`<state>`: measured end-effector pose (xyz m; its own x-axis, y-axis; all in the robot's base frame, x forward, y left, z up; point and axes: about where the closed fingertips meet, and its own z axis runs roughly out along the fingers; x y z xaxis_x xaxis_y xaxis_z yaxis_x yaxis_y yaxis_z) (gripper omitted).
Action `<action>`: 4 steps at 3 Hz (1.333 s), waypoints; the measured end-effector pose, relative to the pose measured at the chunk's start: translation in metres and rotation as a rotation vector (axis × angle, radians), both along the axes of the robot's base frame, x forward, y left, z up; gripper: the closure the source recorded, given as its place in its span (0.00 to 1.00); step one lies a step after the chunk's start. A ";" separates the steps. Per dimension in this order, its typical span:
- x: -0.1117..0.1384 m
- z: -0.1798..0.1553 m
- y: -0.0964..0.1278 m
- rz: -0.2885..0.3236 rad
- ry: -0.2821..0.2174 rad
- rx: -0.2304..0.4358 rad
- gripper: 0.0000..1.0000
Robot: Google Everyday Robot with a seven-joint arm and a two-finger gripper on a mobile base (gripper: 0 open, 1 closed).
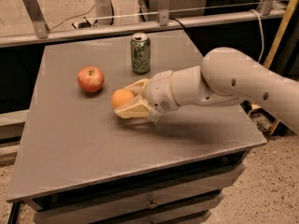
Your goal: Move orange near apple
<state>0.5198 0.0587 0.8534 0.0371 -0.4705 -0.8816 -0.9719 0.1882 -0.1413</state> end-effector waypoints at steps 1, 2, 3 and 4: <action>0.019 -0.006 0.003 -0.088 -0.044 0.001 1.00; 0.031 -0.012 0.012 -0.140 -0.049 0.016 1.00; 0.042 -0.018 0.022 -0.182 -0.034 0.014 0.83; 0.050 -0.024 0.040 -0.202 0.013 0.030 0.52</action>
Offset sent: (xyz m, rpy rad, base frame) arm 0.0503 0.0198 -0.0228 0.0410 -0.0479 -0.2220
